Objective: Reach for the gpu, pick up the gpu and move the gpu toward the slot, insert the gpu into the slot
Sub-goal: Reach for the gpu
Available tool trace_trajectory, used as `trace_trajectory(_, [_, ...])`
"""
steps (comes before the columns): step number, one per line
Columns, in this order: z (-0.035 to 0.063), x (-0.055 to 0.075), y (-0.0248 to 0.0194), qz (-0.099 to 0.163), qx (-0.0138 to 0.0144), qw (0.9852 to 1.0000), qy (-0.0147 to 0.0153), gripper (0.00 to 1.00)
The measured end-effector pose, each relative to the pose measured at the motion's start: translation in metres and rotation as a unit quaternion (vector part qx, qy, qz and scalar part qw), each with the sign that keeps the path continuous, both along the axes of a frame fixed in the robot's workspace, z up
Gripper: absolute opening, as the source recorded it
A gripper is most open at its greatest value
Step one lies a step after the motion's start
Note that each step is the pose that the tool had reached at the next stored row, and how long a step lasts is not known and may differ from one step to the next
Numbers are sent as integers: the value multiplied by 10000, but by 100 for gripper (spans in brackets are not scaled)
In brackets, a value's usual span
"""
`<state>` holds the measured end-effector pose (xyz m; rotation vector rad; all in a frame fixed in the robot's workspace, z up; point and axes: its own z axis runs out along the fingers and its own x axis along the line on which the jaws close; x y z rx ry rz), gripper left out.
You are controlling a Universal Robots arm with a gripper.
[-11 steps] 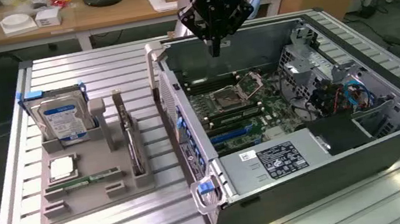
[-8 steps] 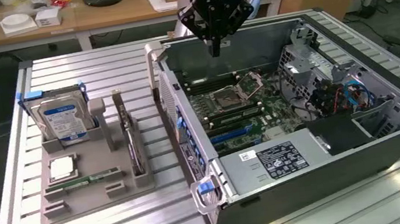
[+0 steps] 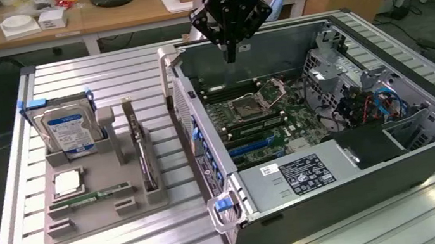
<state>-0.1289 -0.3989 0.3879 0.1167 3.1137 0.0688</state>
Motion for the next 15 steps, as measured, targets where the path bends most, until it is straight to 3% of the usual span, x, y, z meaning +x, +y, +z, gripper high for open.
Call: trace_trajectory(15, [0, -183, 0, 0, 0, 10000, 0, 10])
